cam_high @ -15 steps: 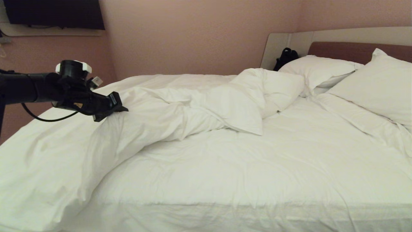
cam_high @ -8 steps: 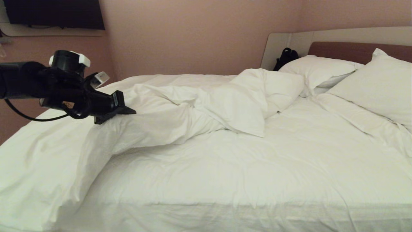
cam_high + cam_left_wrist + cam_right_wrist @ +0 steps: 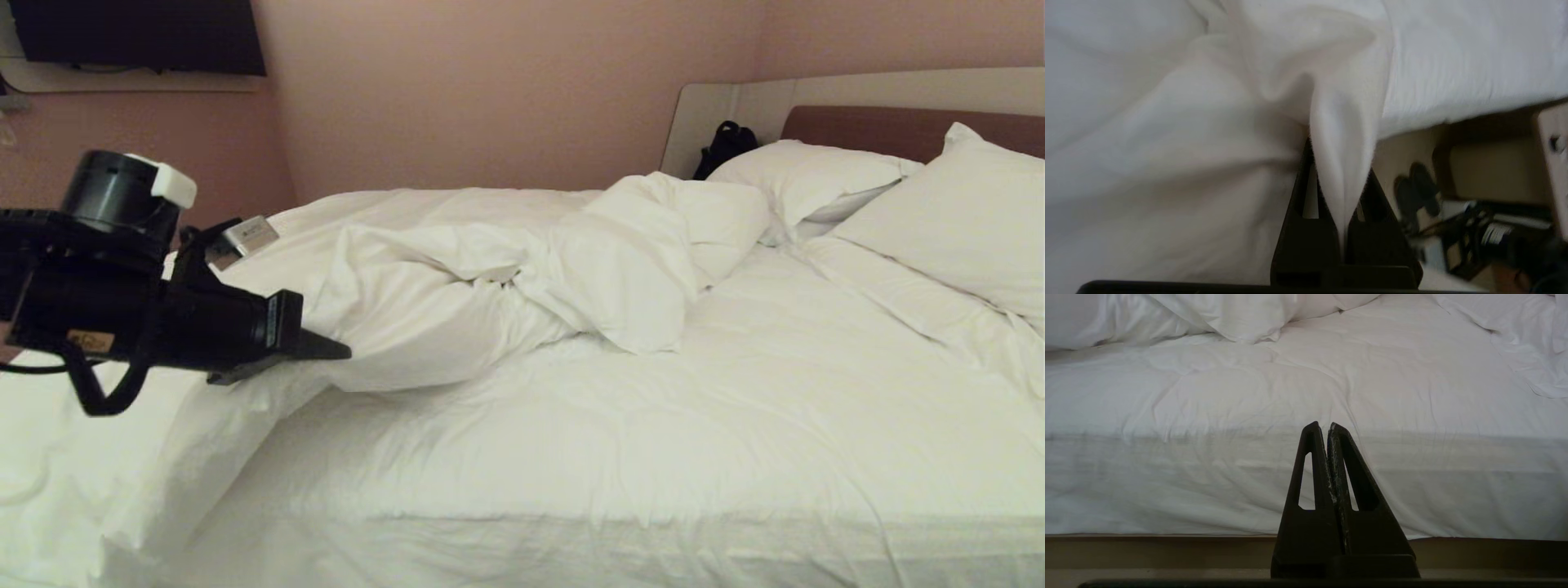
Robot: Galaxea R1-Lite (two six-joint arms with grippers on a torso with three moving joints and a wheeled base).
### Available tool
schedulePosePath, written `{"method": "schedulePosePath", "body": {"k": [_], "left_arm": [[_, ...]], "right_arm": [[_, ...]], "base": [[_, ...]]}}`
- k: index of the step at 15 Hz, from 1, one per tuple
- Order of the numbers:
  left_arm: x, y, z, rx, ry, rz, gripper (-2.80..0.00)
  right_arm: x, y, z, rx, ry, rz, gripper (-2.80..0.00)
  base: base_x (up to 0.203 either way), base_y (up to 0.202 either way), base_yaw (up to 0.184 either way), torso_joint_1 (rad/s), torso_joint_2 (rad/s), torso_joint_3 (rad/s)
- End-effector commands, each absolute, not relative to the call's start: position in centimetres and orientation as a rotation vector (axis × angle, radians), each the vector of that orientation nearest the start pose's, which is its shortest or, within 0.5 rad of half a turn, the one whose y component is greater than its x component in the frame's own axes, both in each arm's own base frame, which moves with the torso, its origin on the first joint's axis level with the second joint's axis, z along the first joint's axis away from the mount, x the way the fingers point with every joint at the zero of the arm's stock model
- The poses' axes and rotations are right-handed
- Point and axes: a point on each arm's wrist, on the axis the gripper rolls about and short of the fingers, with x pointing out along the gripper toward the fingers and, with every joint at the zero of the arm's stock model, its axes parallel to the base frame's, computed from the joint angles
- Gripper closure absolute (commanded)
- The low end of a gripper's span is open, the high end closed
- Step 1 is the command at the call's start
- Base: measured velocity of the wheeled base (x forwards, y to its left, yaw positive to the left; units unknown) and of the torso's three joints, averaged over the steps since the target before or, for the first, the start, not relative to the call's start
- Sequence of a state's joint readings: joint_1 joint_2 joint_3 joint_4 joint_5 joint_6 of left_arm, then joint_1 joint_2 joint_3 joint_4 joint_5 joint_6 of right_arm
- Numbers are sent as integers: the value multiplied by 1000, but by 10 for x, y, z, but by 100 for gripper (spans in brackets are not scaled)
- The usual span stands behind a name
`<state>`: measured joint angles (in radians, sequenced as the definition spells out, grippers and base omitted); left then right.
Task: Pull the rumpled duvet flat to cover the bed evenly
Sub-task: Flatten the corners of the folded blanket
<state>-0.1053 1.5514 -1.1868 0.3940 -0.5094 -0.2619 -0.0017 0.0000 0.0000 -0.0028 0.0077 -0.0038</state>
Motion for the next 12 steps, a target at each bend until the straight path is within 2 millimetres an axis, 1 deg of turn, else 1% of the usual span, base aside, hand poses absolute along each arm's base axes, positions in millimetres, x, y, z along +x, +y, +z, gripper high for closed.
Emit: {"method": "schedulePosePath", "body": {"k": [1, 3, 5, 8, 12], "left_arm": [[214, -35, 238, -353, 815, -510, 0], [185, -32, 223, -307, 834, -526, 0], [162, -29, 214, -296, 840, -536, 0], [138, -27, 202, -297, 850, -541, 0], [106, -25, 177, -304, 897, -561, 0]], "right_arm": [[-23, 0, 76, -5, -3, 8, 0], [-23, 0, 76, -5, -3, 6, 0], [-23, 0, 76, -5, -3, 8, 0], [-23, 0, 76, -5, -3, 7, 0], [-23, 0, 76, -5, -3, 8, 0]], "base": [[0, 0, 0, 0, 0, 0], [0, 0, 0, 0, 0, 0], [0, 0, 0, 0, 0, 0], [0, 0, 0, 0, 0, 0], [0, 0, 0, 0, 0, 0]]}}
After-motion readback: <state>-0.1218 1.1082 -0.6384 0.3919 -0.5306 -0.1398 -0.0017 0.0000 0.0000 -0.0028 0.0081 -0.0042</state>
